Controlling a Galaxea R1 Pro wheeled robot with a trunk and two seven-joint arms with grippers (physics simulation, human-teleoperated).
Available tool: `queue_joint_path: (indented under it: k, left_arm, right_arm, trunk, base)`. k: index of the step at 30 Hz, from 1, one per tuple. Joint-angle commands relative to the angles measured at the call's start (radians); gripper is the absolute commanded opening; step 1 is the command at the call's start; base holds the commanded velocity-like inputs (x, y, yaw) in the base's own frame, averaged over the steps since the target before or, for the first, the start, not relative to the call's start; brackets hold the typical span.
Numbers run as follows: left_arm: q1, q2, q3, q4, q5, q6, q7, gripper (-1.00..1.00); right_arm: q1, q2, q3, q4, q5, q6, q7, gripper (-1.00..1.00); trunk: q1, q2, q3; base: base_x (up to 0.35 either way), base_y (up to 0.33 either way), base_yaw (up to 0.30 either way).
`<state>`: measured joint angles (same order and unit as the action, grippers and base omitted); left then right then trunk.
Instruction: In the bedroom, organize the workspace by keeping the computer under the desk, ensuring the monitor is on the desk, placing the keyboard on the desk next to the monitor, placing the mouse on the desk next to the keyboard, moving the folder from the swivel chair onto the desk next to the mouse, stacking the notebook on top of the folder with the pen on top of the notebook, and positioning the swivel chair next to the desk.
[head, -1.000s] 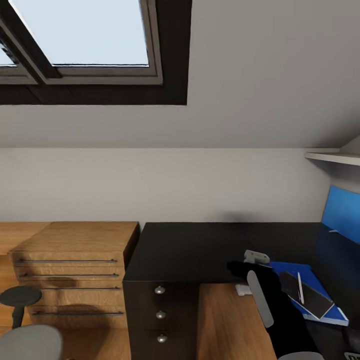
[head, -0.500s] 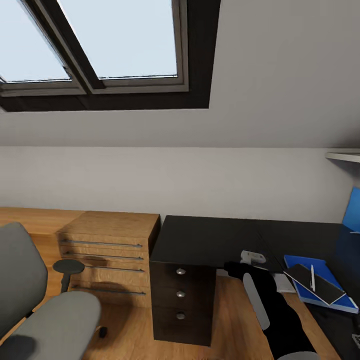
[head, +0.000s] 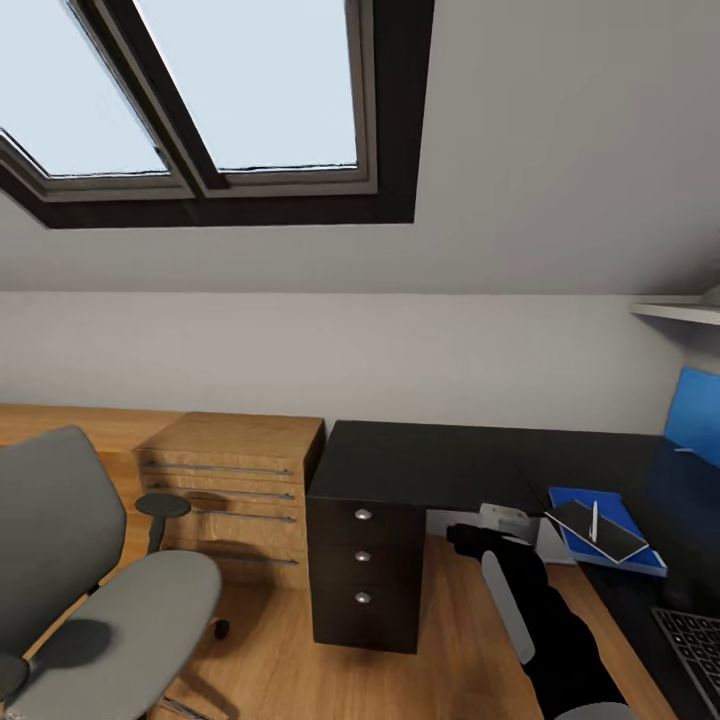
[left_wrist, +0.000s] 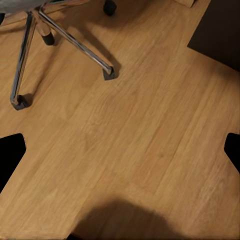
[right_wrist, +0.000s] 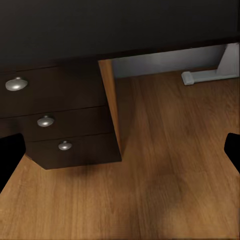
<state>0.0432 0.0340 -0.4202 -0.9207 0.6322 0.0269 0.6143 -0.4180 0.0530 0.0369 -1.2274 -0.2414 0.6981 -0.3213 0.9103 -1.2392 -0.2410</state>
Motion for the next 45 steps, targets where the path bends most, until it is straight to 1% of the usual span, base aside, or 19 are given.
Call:
queue_joint_path:
  k: [1, 4, 18, 21, 22, 24, 27, 28, 29, 33, 34, 36, 38, 39, 40, 41, 42, 44, 45]
  left_arm:
    - [0.0, 0.001, -0.004, -0.003, 0.004, 0.003, 0.007, 1.0]
    - [0.0, 0.001, -0.003, -0.003, 0.002, 0.002, 0.007, 1.0]
    - [0.0, 0.0, -0.005, 0.0, 0.004, 0.003, 0.006, 1.0]
    - [0.0, -0.001, -0.006, 0.028, 0.0, 0.003, 0.005, 1.0]
    - [0.0, -0.002, -0.006, 0.034, -0.002, 0.002, 0.005, 1.0]
    - [0.0, -0.001, -0.005, 0.036, -0.002, 0.001, 0.005, 1.0]
    - [0.0, -0.001, -0.003, 0.037, -0.001, -0.001, 0.005, 1.0]
    - [0.0, -0.001, -0.001, 0.037, -0.001, -0.002, 0.005, 1.0]
    - [0.0, 0.0, -0.001, 0.037, -0.001, -0.003, 0.005, 1.0]
    - [0.0, 0.001, 0.002, 0.036, 0.0, -0.003, 0.005, 1.0]
    - [0.0, 0.0, 0.002, 0.037, -0.002, -0.002, 0.005, 1.0]
    - [0.0, 0.0, 0.003, 0.042, -0.002, -0.002, 0.005, 1.0]
    - [0.0, 0.001, 0.006, 0.061, -0.002, -0.002, 0.005, 1.0]
    - [0.0, 0.001, 0.006, 0.069, -0.002, -0.002, 0.005, 1.0]
    - [0.0, 0.001, 0.007, 0.09, -0.002, -0.003, 0.005, 1.0]
    - [0.0, 0.001, 0.007, 0.102, -0.003, -0.004, 0.005, 1.0]
    - [0.0, 0.001, 0.007, 0.145, -0.005, -0.02, 0.005, 1.0]
    - [0.0, 0.001, 0.006, 0.175, -0.005, -0.044, 0.005, 1.0]
    - [0.0, 0.001, 0.005, 0.205, -0.005, -0.074, 0.004, 1.0]
  right_arm:
    - [-0.001, 0.0, 0.001, 0.0, -0.009, -0.001, -0.01, 1.0]
    - [-0.001, 0.0, 0.002, 0.009, -0.005, -0.012, -0.01, 1.0]
    - [0.003, -0.003, 0.014, 0.013, -0.004, -0.029, -0.01, 1.0]
    - [0.021, 0.003, 0.016, 0.012, -0.007, -0.033, -0.012, 1.0]
    - [0.029, 0.018, 0.017, 0.011, -0.008, -0.034, -0.012, 1.0]
    - [0.041, 0.025, 0.017, 0.01, -0.007, -0.035, -0.012, 1.0]
    - [0.085, 0.032, 0.017, 0.011, -0.006, -0.044, -0.011, 1.0]
    - [0.114, 0.034, 0.018, 0.011, -0.006, -0.062, -0.011, 1.0]
    - [0.128, 0.035, 0.018, 0.011, -0.006, -0.075, -0.011, 1.0]
    - [0.216, 0.037, 0.021, 0.014, 0.003, -0.185, -0.017, 1.0]
    - [0.273, 0.037, 0.021, 0.05, 0.037, -0.257, -0.027, 1.0]
    - [0.288, 0.037, 0.021, 0.089, 0.06, -0.298, -0.03, 1.0]
    - [0.297, 0.037, 0.021, 0.175, 0.087, -0.384, -0.032, 1.0]
    - [0.298, 0.037, 0.021, 0.199, 0.093, -0.41, -0.032, 1.0]
    - [0.3, 0.037, 0.021, 0.25, 0.105, -0.466, -0.032, 1.0]
    - [0.3, 0.037, 0.021, 0.277, 0.111, -0.497, -0.033, 1.0]
    - [0.302, 0.038, 0.023, 0.362, 0.127, -0.601, -0.032, 1.0]
    - [0.302, 0.038, 0.024, 0.423, 0.134, -0.677, -0.032, 1.0]
    - [0.303, 0.039, 0.026, 0.484, 0.14, -0.751, -0.032, 1.0]
  trunk:
    - [0.0, -0.001, -0.001]
    - [0.0, -0.001, -0.001]
    - [-0.054, 0.097, 0.043]
    - [-0.065, 0.118, 0.052]
    - [-0.069, 0.125, 0.055]
    - [-0.077, 0.139, 0.061]
    - [-0.088, 0.16, 0.071]
    - [-0.092, 0.167, 0.074]
    - [-0.096, 0.174, 0.077]
    - [-0.111, 0.202, 0.09]
    - [-0.115, 0.209, 0.093]
    - [-0.123, 0.223, 0.099]
    - [-0.131, 0.237, 0.105]
    - [-0.134, 0.244, 0.108]
    - [-0.138, 0.251, 0.112]
    - [-0.142, 0.258, 0.115]
    - [-0.146, 0.265, 0.118]
    - [-0.154, 0.279, 0.124]
    - [-0.157, 0.286, 0.127]
  base:
    - [-0.165, 0.0, 0.0]
    - [-0.042, 0.0, 0.0]
    - [-0.006, 0.0, 0.0]
    - [0.0, 0.0, 0.0]
    - [0.0, 0.0, 0.0]
    - [0.0, 0.0, 0.0]
    - [0.0, 0.0, 0.0]
    - [0.0, 0.0, 0.0]
    - [0.0, 0.0, 0.0]
    - [0.0, 0.0, 0.0]
    - [0.0, 0.0, 0.0]
    - [0.0, 0.0, 0.0]
    - [0.0, 0.0, 0.0]
    - [0.0, 0.0, 0.0]
    - [0.0, 0.0, 0.0]
    - [0.0, 0.0, 0.0]
    - [0.0, 0.0, 0.0]
    - [0.0, 0.0, 0.0]
    - [0.0, 0.0, 0.0]
